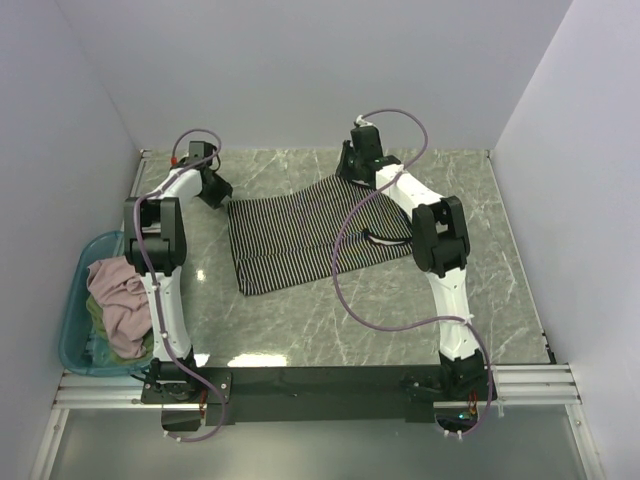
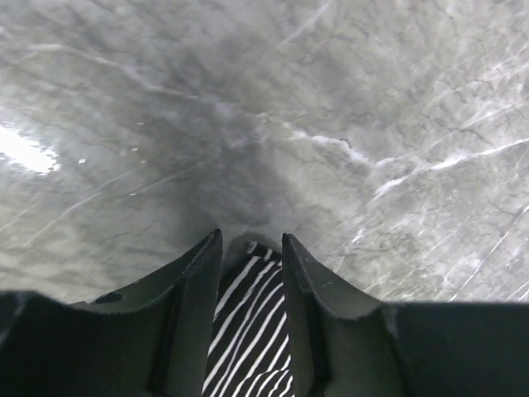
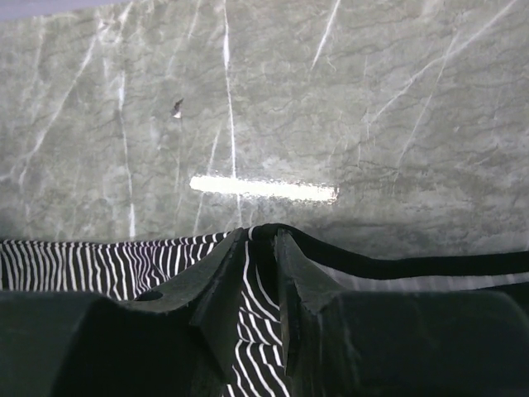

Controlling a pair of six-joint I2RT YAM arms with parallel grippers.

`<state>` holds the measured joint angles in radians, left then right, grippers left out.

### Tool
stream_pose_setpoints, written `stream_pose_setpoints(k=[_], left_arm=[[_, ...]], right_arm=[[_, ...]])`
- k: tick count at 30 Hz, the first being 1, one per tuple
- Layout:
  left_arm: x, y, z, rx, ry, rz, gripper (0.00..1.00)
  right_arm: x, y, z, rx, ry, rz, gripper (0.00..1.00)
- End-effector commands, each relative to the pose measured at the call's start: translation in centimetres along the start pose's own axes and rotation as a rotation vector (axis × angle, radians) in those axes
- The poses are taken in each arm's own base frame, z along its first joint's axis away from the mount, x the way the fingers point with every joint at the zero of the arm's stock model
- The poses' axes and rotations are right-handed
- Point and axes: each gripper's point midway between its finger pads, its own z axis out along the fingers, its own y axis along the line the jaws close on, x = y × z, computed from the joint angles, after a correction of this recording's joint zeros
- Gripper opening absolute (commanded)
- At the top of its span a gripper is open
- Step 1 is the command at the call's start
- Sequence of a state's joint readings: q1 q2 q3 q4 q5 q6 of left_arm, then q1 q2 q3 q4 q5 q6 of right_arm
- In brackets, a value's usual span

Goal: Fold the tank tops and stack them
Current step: Fold the tank top

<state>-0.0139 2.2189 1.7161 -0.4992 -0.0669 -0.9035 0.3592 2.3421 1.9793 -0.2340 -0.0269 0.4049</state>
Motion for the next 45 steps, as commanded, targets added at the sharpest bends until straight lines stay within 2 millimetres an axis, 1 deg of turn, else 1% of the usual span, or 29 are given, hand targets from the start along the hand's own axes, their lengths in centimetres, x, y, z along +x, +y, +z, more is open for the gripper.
stream_pose_setpoints(k=[1,2,3,4,6,7,9,10,12,13,14,16,18,19,20,22,23,25,26,27,28,29,31,34,35,37,40,44,45], left_arm=[[0.3,-1.5,0.1,0.038,0.013,0.035,0.42],[0.5,-1.6,0.4,0.039,0.018,0.038,0.42],[0.6,-1.6,0.5,0.037,0.021,0.038,0.41],[0.8,-1.6,0.6,0.034,0.025,0.038,0.41],[1.2,-1.5,0.9,0.027,0.032,0.039,0.39],[1.2,-1.4,1.0,0.022,0.034,0.039,0.36],[1.4,-1.3,1.1,0.018,0.036,0.041,0.34],[1.5,-1.2,1.1,0.015,0.036,0.041,0.28],[1.4,-1.3,1.0,0.017,0.032,0.041,0.24],[1.4,-1.3,1.0,0.018,0.033,0.041,0.19],[1.4,-1.3,1.0,0.019,0.035,0.042,0.17],[1.3,-1.5,0.9,0.024,0.033,0.045,0.07],[1.1,-1.7,0.6,0.032,0.026,0.049,0.01],[0.9,-2.0,0.5,0.045,0.017,0.048,0.01],[0.6,-2.3,0.1,0.059,0.008,0.048,0.01],[0.7,-2.4,-0.2,0.072,0.007,0.048,0.01],[0.2,-3.0,-0.8,0.1,-0.014,0.045,0.01],[0.2,-2.8,-1.0,0.11,-0.019,0.039,0.01],[-0.3,-3.3,-1.6,0.13,-0.037,0.033,0.01],[-0.2,-3.1,-1.8,0.132,-0.035,0.024,0.01],[-0.4,-3.2,-2.1,0.145,-0.043,0.021,0.01],[-0.8,-3.4,-2.8,0.157,-0.057,0.016,0.01],[-1.1,-3.3,-3.1,0.155,-0.069,0.009,0.01],[-1.6,-3.4,-3.9,0.173,-0.091,0.005,0.01],[-1.9,-3.6,-4.5,0.188,-0.102,0.001,0.01],[-2.1,-3.8,-4.8,0.21,-0.115,-0.002,0.01],[-2.6,-4.3,-5.4,0.245,-0.13,0.001,0.01],[-2.5,-4.2,-5.5,0.264,-0.144,0.003,0.01],[-2.2,-4.3,-5.6,0.276,-0.134,0.002,0.01]], right_arm=[[-1.5,0.0,0.4,0.006,-0.026,0.006,0.3],[-0.8,-0.5,0.8,0.02,0.0,0.005,0.31],[-0.6,-0.5,0.9,0.023,0.01,0.003,0.31],[-1.0,-0.4,0.9,0.021,0.004,0.002,0.31],[-0.7,-0.8,1.1,0.033,0.016,0.004,0.31],[-0.5,-0.7,1.1,0.033,0.018,0.004,0.31],[-0.6,-0.9,1.1,0.035,0.017,0.004,0.31],[-0.7,-0.7,1.1,0.033,0.015,0.003,0.31],[-0.5,-1.0,1.2,0.041,0.026,0.006,0.31],[-0.5,-1.1,1.3,0.043,0.027,0.007,0.31],[-0.3,-1.0,1.4,0.04,0.032,0.004,0.31],[-0.2,-1.1,1.4,0.041,0.035,0.005,0.31],[-0.2,-1.2,1.5,0.042,0.036,0.004,0.29],[-0.1,-1.2,1.5,0.045,0.038,0.004,0.26],[-0.2,-1.2,1.5,0.046,0.034,0.003,0.26],[-0.2,-1.4,1.4,0.052,0.033,0.007,0.24],[-0.4,-1.4,1.4,0.052,0.025,0.01,0.23],[-0.2,-1.6,1.3,0.056,0.026,0.014,0.21],[-0.7,-1.5,1.1,0.05,0.01,0.02,0.2],[-0.6,-1.6,1.1,0.051,0.011,0.022,0.2],[-0.5,-1.6,1.1,0.052,0.012,0.024,0.18],[-0.9,-1.6,1.0,0.048,0.001,0.028,0.18],[-0.7,-1.7,1.0,0.049,0.002,0.029,0.16],[-0.7,-1.6,0.9,0.044,-0.008,0.036,0.15],[-1.0,-1.5,0.8,0.039,-0.017,0.04,0.15],[-0.9,-1.6,0.8,0.04,-0.019,0.043,0.15],[-1.6,-1.3,0.5,0.025,-0.05,0.046,0.15],[-2.1,-0.9,-0.1,0.007,-0.084,0.05,0.15],[-1.6,-1.2,-0.1,0.011,-0.078,0.052,0.14]])
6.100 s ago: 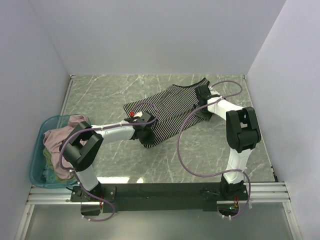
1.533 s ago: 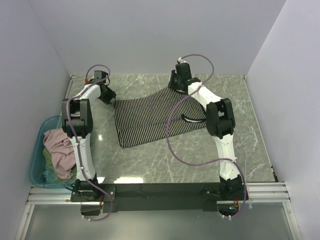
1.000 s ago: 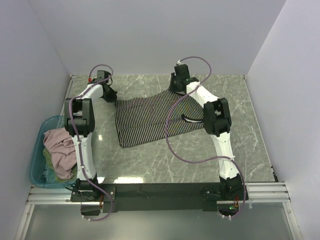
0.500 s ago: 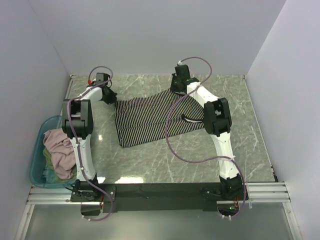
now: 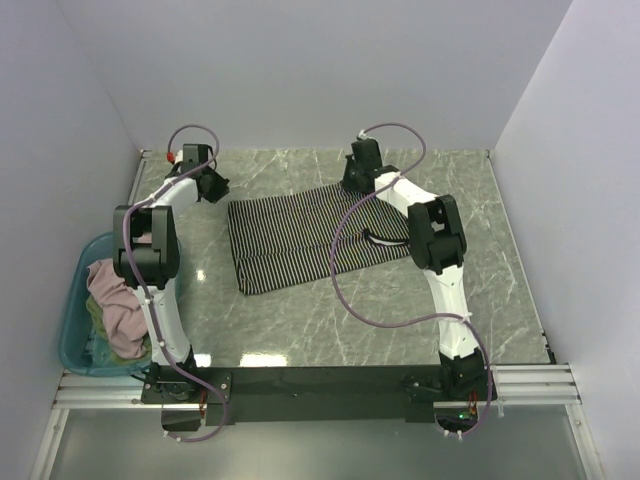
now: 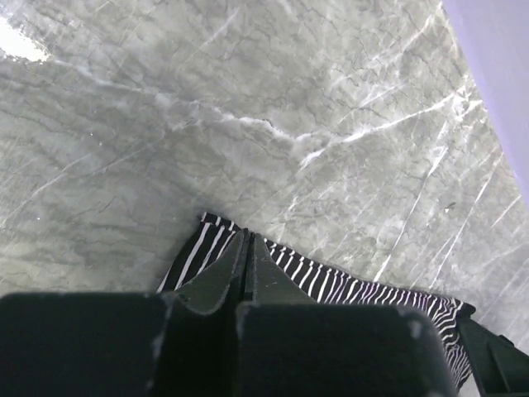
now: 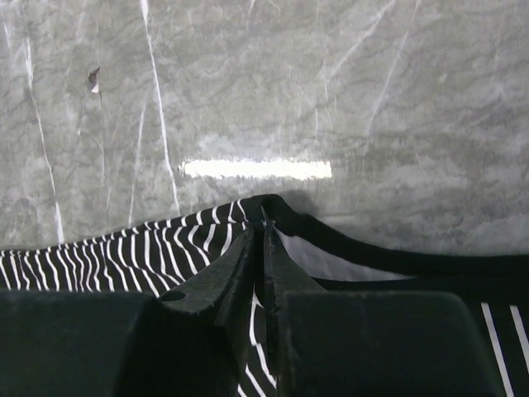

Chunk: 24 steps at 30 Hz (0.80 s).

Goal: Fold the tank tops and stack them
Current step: Fold the tank top

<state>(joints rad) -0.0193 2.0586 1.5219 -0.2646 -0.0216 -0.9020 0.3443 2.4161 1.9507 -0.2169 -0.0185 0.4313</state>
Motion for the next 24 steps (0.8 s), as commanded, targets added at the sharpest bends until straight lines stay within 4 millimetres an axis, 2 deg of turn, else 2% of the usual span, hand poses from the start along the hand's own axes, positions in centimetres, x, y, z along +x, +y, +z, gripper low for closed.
stream_pose_setpoints(k=[1,5,7,9,10,16,17,19,20,22,24], left_arm=[[-1.4,-2.2,-1.8,0.096,-0.044,0.002,0.01],[-0.7,-1.4,-1.0,0.062,-0.005,-0.001,0.01],[-0.4,-1.1,-0.6,0.052,0.004,-0.002,0.17],[-0.3,-0.9,-0.5,0.029,0.015,-0.017,0.28],[0.1,-0.6,-0.1,0.01,0.028,-0.02,0.3],[1.3,-0.1,0.5,-0.063,0.084,-0.097,0.29],[1.0,0.1,0.5,-0.088,0.061,-0.106,0.29],[1.7,0.5,0.9,-0.13,0.068,-0.144,0.28],[1.3,0.0,0.8,-0.136,0.056,-0.168,0.28],[1.9,0.8,1.1,-0.193,0.071,-0.189,0.28],[1.8,0.5,1.2,-0.199,0.064,-0.211,0.28]], right_arm=[[-6.1,2.2,-3.9,-0.063,-0.175,0.021,0.14],[-6.3,2.1,-4.2,-0.071,-0.194,0.028,0.14],[-6.5,2.2,-4.1,-0.069,-0.192,0.029,0.14],[-6.5,2.3,-4.0,-0.07,-0.19,0.027,0.14],[-6.3,2.2,-3.8,-0.067,-0.184,0.028,0.14],[-6.0,2.0,-3.6,-0.063,-0.178,0.032,0.13],[-5.9,1.9,-3.5,-0.063,-0.174,0.032,0.13],[-5.8,2.0,-3.5,-0.064,-0.17,0.031,0.13],[-5.8,1.9,-3.4,-0.062,-0.17,0.032,0.13],[-5.7,1.9,-3.4,-0.061,-0.165,0.03,0.13],[-5.6,1.8,-3.3,-0.058,-0.163,0.024,0.12]])
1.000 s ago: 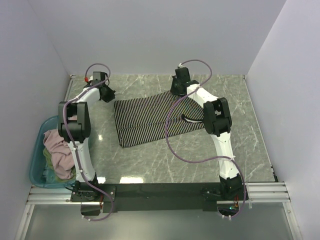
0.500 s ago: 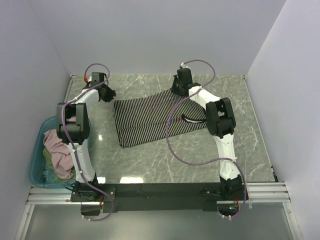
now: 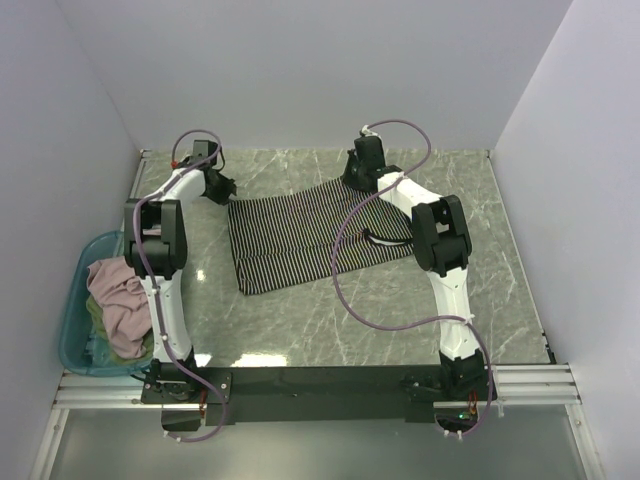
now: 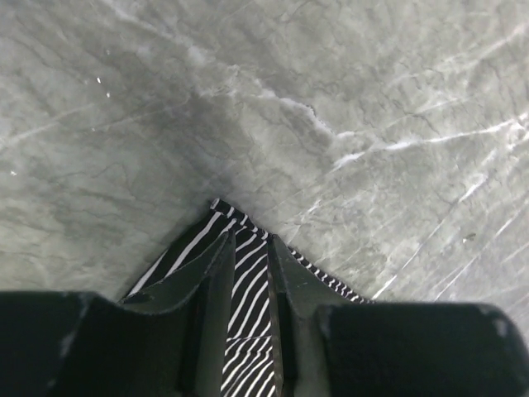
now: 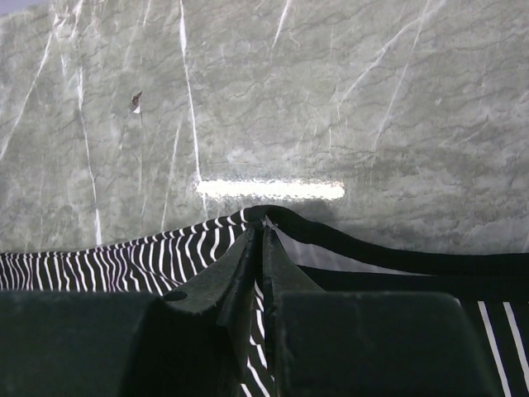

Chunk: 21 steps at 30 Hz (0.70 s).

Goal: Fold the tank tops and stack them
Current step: Fold the tank top

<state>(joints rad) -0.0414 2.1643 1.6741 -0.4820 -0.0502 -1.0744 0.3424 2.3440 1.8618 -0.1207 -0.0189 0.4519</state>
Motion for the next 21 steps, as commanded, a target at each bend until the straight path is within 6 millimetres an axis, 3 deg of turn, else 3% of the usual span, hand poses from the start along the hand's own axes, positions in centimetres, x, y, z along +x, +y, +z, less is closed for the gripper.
stream_pose_setpoints(k=[1,12,21], left_arm=[[-0.3,-0.4,-0.3,-0.045,-0.021,-0.07,0.29],[-0.4,0.7,0.2,-0.114,-0.054,-0.141,0.33],[-0.3,0.9,1.4,-0.136,-0.05,-0.159,0.31]], right_arm=[[-4.1,1.2,-1.5,-0.023,-0.092,0.001,0.12],[-3.9,1.0,-1.2,-0.024,-0.079,-0.001,0.12],[-3.8,1.0,-1.3,-0.027,-0.074,-0.005,0.11]])
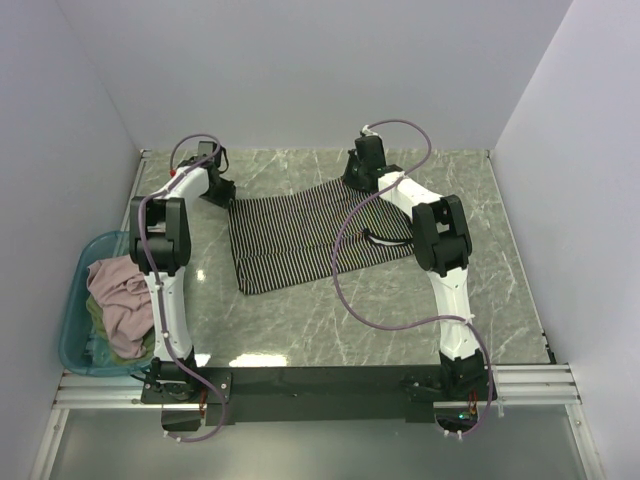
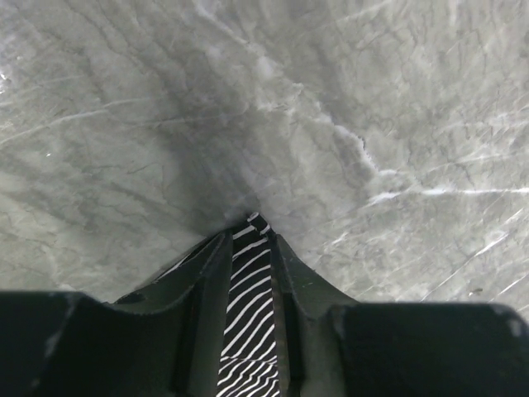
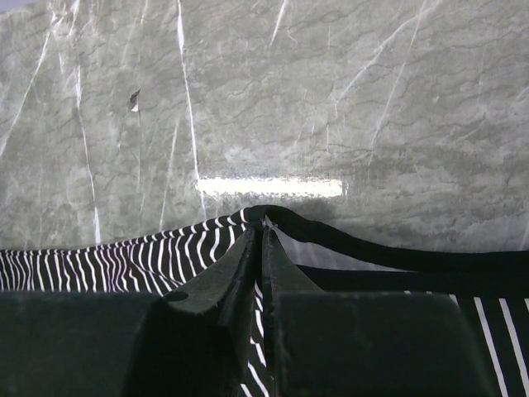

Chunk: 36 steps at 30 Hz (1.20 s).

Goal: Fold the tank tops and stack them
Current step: Fold the tank top

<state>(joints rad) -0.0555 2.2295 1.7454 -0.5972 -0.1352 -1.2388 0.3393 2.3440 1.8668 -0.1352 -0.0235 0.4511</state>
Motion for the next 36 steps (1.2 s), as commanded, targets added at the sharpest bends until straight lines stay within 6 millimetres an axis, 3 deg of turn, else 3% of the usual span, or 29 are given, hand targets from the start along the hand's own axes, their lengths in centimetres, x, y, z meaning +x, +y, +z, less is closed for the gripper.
stream_pose_setpoints(k=[1,5,11,14,15,28,30,36], left_arm=[[-0.6,-0.7,0.0,-0.011,-0.027,-0.019,0.31],[-0.6,-0.7,0.1,-0.014,-0.025,-0.013,0.26],[-0.4,-1.6,0.0,0.033,-0.005,0.036,0.01],[-0.1,-2.0,-0.6,0.075,0.007,0.06,0.01],[-0.4,-3.2,-1.5,0.135,0.0,0.061,0.01],[-0.8,-3.8,-5.5,0.296,-0.05,0.11,0.01],[-1.3,-4.6,-6.8,0.357,-0.07,0.108,0.01],[-0.8,-4.3,-6.4,0.372,-0.056,0.127,0.01]], right_arm=[[-3.8,1.0,-1.2,-0.027,-0.082,-0.005,0.11],[-3.9,1.2,-1.2,-0.032,-0.082,-0.008,0.11],[-3.9,1.1,-1.2,-0.037,-0.08,-0.008,0.1],[-4.0,1.0,-1.2,-0.035,-0.081,-0.01,0.1],[-4.0,0.8,-1.2,-0.033,-0.082,-0.01,0.1],[-4.7,0.5,-2.2,-0.038,-0.12,-0.005,0.07],[-4.6,0.4,-2.4,-0.037,-0.121,-0.006,0.08],[-4.3,0.2,-2.7,-0.037,-0.123,-0.006,0.07]])
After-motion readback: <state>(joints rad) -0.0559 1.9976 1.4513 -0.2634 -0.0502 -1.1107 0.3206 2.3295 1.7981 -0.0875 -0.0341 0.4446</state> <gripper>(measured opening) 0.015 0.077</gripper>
